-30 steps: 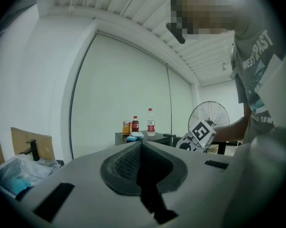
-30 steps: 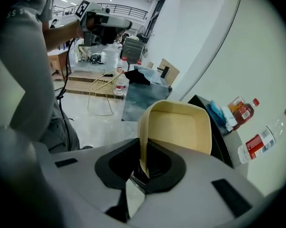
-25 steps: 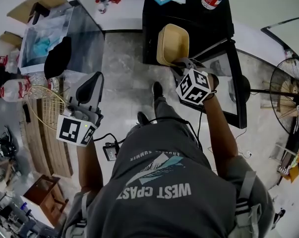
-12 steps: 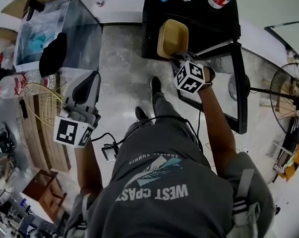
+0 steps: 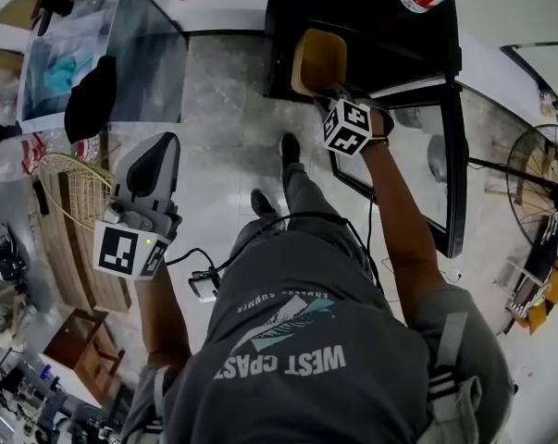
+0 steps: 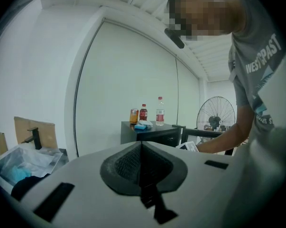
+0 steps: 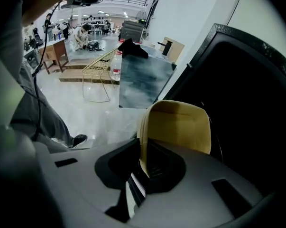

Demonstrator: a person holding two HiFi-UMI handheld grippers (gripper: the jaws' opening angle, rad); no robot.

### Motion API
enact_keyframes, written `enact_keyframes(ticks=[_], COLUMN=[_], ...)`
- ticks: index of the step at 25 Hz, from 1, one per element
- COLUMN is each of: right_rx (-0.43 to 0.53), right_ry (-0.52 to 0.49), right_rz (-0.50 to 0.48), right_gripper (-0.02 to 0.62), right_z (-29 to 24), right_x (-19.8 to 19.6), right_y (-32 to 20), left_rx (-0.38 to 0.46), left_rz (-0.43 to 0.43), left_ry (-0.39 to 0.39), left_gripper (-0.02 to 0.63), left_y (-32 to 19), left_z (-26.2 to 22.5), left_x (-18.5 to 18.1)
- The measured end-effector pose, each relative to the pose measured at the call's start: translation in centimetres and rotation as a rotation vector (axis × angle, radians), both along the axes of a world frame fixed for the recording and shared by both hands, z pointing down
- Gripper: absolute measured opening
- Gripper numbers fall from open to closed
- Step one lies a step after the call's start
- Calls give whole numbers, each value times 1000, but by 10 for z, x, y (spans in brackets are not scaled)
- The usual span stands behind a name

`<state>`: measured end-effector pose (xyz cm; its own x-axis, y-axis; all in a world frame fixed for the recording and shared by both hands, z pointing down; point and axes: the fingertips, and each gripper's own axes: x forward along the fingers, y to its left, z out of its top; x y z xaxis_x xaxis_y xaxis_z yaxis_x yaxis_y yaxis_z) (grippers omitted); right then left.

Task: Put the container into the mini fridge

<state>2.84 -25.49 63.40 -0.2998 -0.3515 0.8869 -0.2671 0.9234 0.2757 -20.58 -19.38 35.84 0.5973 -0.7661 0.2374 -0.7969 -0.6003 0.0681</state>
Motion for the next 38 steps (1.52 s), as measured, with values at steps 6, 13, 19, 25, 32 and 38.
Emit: enact_keyframes(ticks=[6, 13, 19, 25, 32, 38], right_rx=[-20, -30, -38, -38, -24, 14], right_ry=[11, 37, 68, 92, 118, 140], right_rz=[-11, -22, -34, -44, -50, -47], right_gripper=[51, 51, 54, 55, 61, 61], right_z=[32, 63, 88, 107, 125, 134], right_x=[0, 3, 8, 11, 14, 18], right_y=[-12, -27, -40, -49, -60, -73], left_rx=[-22, -64, -73, -91, -112, -123], left_rz=[-1, -10, -13, -20, -33, -39], left_ry=[-5, -2, -4, -10, -10, -12], left_gripper=[15, 15, 14, 14, 14, 15], left_y=[-8, -13, -20, -22, -23, -23], left_z=[10, 22, 30, 39, 47, 54], left_x=[4, 8, 10, 14, 15, 18])
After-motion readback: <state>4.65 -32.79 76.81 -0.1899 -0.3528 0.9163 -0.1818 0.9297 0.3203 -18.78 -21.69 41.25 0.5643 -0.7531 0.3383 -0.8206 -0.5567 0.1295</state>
